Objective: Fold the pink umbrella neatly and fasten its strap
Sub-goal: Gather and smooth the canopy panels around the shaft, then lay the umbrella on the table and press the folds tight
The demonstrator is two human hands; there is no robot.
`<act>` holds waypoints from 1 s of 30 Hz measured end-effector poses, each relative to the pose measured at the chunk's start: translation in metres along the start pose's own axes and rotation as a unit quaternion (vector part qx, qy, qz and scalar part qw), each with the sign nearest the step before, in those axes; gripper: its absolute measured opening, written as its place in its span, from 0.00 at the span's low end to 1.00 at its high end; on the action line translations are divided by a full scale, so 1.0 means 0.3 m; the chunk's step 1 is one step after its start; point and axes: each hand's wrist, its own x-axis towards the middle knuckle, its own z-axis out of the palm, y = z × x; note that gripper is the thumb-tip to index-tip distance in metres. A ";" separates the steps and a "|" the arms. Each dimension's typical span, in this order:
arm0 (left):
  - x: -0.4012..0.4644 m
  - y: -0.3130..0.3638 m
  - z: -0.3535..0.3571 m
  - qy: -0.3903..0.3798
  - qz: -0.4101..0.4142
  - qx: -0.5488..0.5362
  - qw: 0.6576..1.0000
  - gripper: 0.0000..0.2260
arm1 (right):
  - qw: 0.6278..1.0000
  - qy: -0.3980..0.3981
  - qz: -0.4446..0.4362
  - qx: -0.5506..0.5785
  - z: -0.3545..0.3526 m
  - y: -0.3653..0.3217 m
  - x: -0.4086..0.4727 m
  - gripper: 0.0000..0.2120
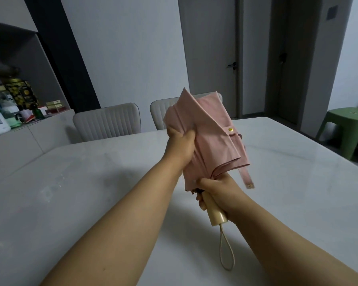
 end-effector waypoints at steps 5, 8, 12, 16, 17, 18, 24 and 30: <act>-0.023 -0.052 -0.057 -0.099 -0.067 -0.243 0.963 0.22 | 0.992 -0.077 0.032 0.094 0.000 -0.005 -0.005 0.05; -0.066 -0.103 -0.083 -0.138 -0.086 -0.350 0.923 0.18 | 0.975 -0.127 0.074 0.168 0.012 -0.003 -0.014 0.07; -0.067 -0.125 -0.099 -0.133 -0.126 -0.377 0.908 0.19 | 0.969 -0.149 0.094 0.174 0.032 0.019 -0.005 0.12; -0.011 -0.124 -0.141 -0.031 -0.131 -0.379 0.916 0.17 | 0.974 -0.137 0.152 0.095 0.022 0.024 0.006 0.19; 0.006 -0.138 -0.158 -0.001 -0.132 -0.380 0.915 0.19 | 0.978 -0.123 0.164 0.051 0.019 0.027 0.007 0.18; 0.018 -0.154 -0.173 0.028 -0.136 -0.381 0.914 0.22 | 0.981 -0.101 0.165 -0.003 0.021 0.035 0.011 0.17; -0.018 -0.269 -0.155 0.028 -0.185 -0.361 0.913 0.15 | 0.966 -0.087 0.163 -0.179 0.063 0.094 0.009 0.09; -0.040 -0.326 -0.152 -0.050 -0.134 -0.441 0.886 0.19 | 0.930 -0.199 0.308 0.034 0.055 0.108 0.035 0.09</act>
